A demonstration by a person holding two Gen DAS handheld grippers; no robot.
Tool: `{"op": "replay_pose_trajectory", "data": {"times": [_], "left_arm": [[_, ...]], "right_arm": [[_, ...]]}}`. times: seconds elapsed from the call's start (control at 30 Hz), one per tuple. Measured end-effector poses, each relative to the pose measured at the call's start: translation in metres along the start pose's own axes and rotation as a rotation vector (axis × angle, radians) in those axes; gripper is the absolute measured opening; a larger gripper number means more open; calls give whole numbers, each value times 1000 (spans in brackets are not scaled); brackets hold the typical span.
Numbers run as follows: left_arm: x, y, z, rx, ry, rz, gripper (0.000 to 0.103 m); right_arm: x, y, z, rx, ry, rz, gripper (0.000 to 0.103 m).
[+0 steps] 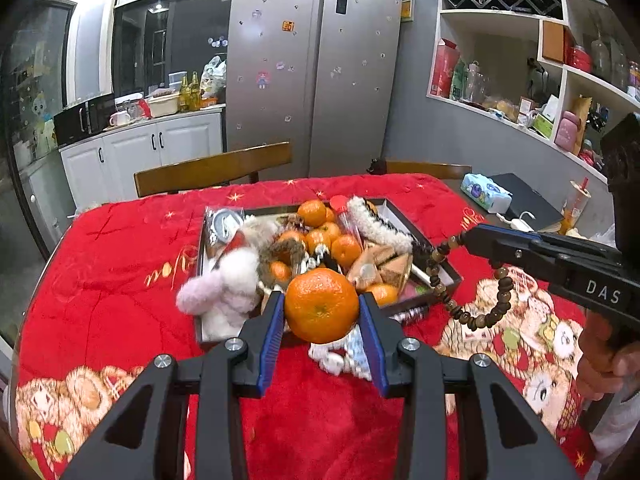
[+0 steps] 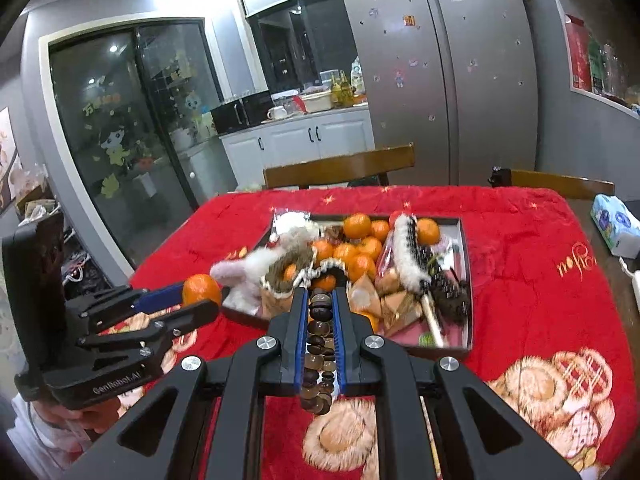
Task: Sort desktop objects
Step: 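Lift the mandarin with left tool while right tool lifts the bead bracelet, then carry the mandarin and the bead bracelet over the black tray with both tools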
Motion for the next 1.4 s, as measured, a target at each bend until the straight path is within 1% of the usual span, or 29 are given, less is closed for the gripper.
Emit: {"op": "replay_pose_trajectory", "data": {"times": [0.07, 0.23, 0.4, 0.57, 0.77, 0.97, 1.03, 1.1, 1.13, 1.2, 1.37, 1.4], "left_arm": [[-7, -11, 0, 17, 9, 0, 38], [-24, -37, 9, -1, 5, 16, 38], [-43, -63, 10, -2, 10, 17, 38], [-65, -84, 3, 3, -1, 19, 39], [-109, -102, -12, 25, -36, 40, 38], [-154, -99, -22, 64, -51, 13, 39], [-161, -94, -23, 74, -52, 18, 39], [-170, -90, -20, 39, -72, 15, 39], [-173, -87, -19, 33, -79, 12, 39], [-182, -82, -19, 37, -81, -5, 39], [-199, -69, -11, 2, -99, -41, 39], [-199, -68, -11, 2, -98, -36, 39]], "right_arm": [[-2, -9, 1, 1, -2, 1, 12], [-11, -35, 1, 26, -5, 7, 12], [-26, -57, 7, 32, -16, 0, 12], [-54, -76, 15, 48, -22, -23, 12], [-89, -87, 29, 42, -25, -22, 12], [-126, -82, 43, -6, -37, -49, 12], [-135, -79, 47, -15, -45, -58, 12], [-141, -77, 50, -22, -54, -51, 12], [-142, -76, 50, -24, -53, -45, 12], [-148, -75, 53, -19, -47, -66, 12], [-151, -77, 67, -29, -44, -65, 12], [-152, -78, 69, -31, -46, -69, 12]]}}
Point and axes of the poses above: each gripper's, at about its wrist camera, not at the fingertips, and x roughly against the way its jaws point, z to its right, y to its underside, the point moved 1 cm from there along -x, roughly the way its jaws point, and after that the axes turned 13 degrees about -y, right-handed, at the moved point
